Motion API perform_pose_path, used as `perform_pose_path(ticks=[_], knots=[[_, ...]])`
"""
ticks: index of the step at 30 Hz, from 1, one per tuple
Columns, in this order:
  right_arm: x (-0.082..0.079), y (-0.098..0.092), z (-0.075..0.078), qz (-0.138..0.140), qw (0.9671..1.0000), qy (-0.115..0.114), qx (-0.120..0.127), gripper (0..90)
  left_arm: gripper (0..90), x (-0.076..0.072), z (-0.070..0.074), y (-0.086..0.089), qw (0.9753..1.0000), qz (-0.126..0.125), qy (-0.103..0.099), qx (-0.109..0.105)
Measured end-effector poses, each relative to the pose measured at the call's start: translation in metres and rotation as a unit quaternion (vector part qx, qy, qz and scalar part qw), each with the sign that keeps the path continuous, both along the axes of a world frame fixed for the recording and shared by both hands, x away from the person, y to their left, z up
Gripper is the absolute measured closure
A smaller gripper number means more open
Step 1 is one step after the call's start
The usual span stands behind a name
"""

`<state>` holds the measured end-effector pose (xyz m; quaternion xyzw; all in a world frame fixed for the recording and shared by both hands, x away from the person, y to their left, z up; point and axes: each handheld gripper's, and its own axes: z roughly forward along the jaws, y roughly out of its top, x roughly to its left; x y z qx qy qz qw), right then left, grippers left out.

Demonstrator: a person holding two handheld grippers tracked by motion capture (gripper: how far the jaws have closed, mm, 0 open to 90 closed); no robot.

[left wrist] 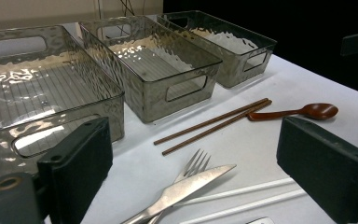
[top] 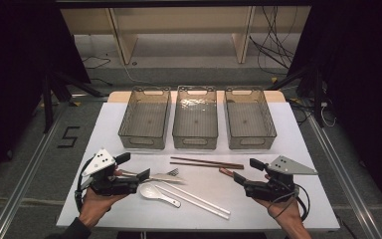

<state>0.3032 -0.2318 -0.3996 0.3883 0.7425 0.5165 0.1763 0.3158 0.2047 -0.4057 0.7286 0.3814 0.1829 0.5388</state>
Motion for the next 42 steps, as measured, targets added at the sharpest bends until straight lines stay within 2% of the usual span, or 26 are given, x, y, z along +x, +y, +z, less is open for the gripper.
perform_pose_path(ticks=[4, 7, 8, 11, 12, 16, 19, 21, 22, 26, 29, 30, 33, 35, 36, 37, 38, 42], knots=[[0.001, -0.001, 0.001, 0.001, 1.0, 0.002, 0.0, 26.6, 9.9, 0.0, 0.0, 0.0, 1.0, -0.001, 0.0, 0.0], [0.002, 0.0, 0.003, 0.011, 0.9999, 0.011, 0.001, 27.9, 9.9, 0.0, 0.0, 0.0, 1.0, -0.002, 0.001, 0.002], [0.005, 0.002, 0.005, 0.022, 0.9996, 0.018, -0.006, 29.4, 9.9, 0.0, 0.0, 0.0, 1.0, 0.0, 0.001, 0.0], [0.007, 0.004, 0.006, 0.033, 0.999, 0.028, -0.012, 30.7, 9.9, 0.001, -0.001, 0.0, 1.0, 0.002, 0.001, 0.0], [0.01, 0.008, 0.008, 0.044, 0.9981, 0.038, -0.021, 30.6, 9.9, 0.001, -0.001, 0.001, 1.0, 0.004, 0.003, 0.0], [0.011, 0.017, 0.014, 0.062, 0.996, 0.038, -0.052, 30.7, 9.9, 0.002, 0.0, 0.002, 1.0, 0.009, 0.001, 0.0], [0.013, 0.026, 0.017, 0.082, 0.9923, 0.043, -0.082, 31.2, 9.9, 0.003, 0.0, 0.003, 0.9999, 0.011, -0.001, 0.0], [0.014, 0.03, 0.017, 0.088, 0.991, 0.046, -0.089, 31.9, 9.9, 0.003, 0.0, 0.002, 0.9999, 0.009, -0.002, 0.005], [0.017, 0.039, 0.016, 0.104, 0.9872, 0.059, -0.106, 32.8, 9.9, 0.003, 0.0, 0.002, 0.9999, 0.01, -0.003, 0.008], [0.023, 0.053, 0.014, 0.124, 0.9803, 0.07, -0.137, 35.1, 9.8, 0.003, 0.0, 0.002, 0.9999, 0.01, -0.005, 0.01], [0.025, 0.059, 0.014, 0.132, 0.9775, 0.074, -0.147, 36.4, 9.8, 0.003, 0.0, 0.004, 0.9999, 0.012, -0.005, 0.009], [0.027, 0.066, 0.013, 0.142, 0.973, 0.079, -0.163, 38.0, 9.8, 0.003, 0.0, 0.004, 0.9999, 0.013, -0.005, 0.007], [0.03, 0.078, 0.011, 0.164, 0.9644, 0.091, -0.187, 41.2, 9.8, 0.003, 0.0, 0.004, 0.9999, 0.012, -0.006, 0.008], [0.032, 0.087, 0.006, 0.178, 0.9569, 0.102, -0.206, 43.0, 9.8, 0.003, 0.001, 0.003, 0.9999, 0.011, -0.007, 0.011], [0.033, 0.09, 0.004, 0.183, 0.9542, 0.107, -0.211, 43.8, 9.8, 0.003, 0.001, 0.003, 0.9999, 0.011, -0.007, 0.011], [0.033, 0.09, 0.004, 0.183, 0.9542, 0.107, -0.211, 43.8, 9.8, 0.003, 0.001, 0.003, 0.9998, 0.011, -0.008, 0.012], [0.034, 0.098, -0.001, 0.192, 0.9469, 0.118, -0.229, 46.1, 9.8, 0.003, 0.001, 0.003, 0.9998, 0.011, -0.008, 0.012], [0.037, 0.11, -0.009, 0.204, 0.936, 0.135, -0.253, 51.1, 9.7, 0.003, 0.001, 0.003, 0.9998, 0.01, -0.008, 0.012]])
